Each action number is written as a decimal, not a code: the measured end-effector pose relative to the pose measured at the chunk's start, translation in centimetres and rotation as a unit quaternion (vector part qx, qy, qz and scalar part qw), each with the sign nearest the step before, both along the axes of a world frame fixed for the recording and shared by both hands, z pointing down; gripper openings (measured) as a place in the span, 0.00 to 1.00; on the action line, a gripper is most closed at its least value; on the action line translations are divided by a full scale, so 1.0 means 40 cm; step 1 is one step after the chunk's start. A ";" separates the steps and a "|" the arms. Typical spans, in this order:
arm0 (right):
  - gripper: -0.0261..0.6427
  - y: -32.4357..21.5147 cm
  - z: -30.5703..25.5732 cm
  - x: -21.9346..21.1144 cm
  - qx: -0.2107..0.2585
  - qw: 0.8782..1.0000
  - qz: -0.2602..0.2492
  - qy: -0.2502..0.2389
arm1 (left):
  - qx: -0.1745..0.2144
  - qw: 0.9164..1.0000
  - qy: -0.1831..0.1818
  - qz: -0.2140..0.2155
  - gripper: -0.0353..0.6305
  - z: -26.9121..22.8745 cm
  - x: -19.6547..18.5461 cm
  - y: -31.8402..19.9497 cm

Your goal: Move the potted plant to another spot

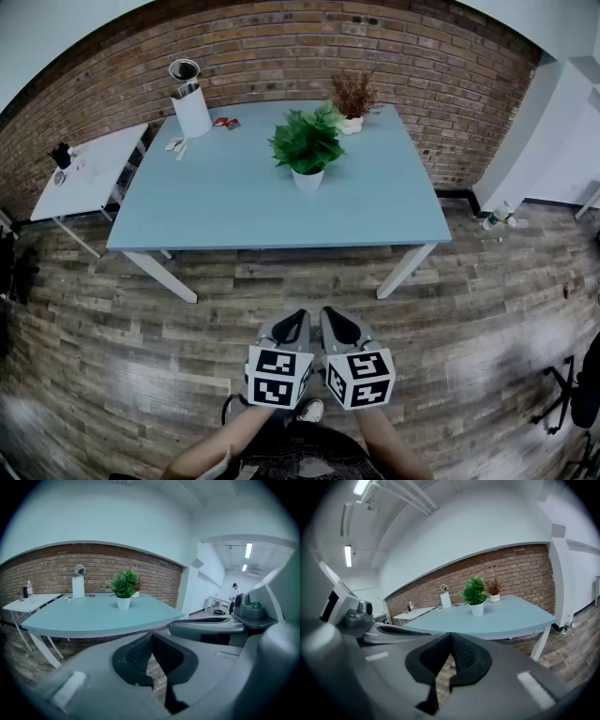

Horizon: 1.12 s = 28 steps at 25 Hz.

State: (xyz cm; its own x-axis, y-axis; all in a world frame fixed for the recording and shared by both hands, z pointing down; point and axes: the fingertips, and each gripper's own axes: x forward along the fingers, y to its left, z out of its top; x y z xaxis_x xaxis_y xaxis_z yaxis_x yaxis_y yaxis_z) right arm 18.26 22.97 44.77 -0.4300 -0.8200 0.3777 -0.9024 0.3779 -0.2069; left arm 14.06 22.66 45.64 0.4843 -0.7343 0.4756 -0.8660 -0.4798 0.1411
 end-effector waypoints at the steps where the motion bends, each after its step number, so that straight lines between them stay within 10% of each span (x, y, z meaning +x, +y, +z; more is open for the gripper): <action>1: 0.05 -0.003 0.002 0.003 0.000 1.000 -0.001 0.001 | 0.000 1.000 0.000 0.000 0.05 0.001 0.004 -0.002; 28: 0.05 -0.263 0.064 -0.017 -0.021 1.000 0.001 0.017 | -0.013 1.000 0.010 -0.006 0.05 0.048 -0.027 -0.266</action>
State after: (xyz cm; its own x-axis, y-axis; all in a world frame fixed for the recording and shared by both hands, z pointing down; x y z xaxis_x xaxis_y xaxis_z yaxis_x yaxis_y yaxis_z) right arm 17.57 12.44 47.34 -0.4145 -0.8045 0.4254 -0.9101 0.3674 -0.1918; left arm 12.98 12.02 47.57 0.4841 -0.7282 0.4852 -0.8691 -0.4645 0.1700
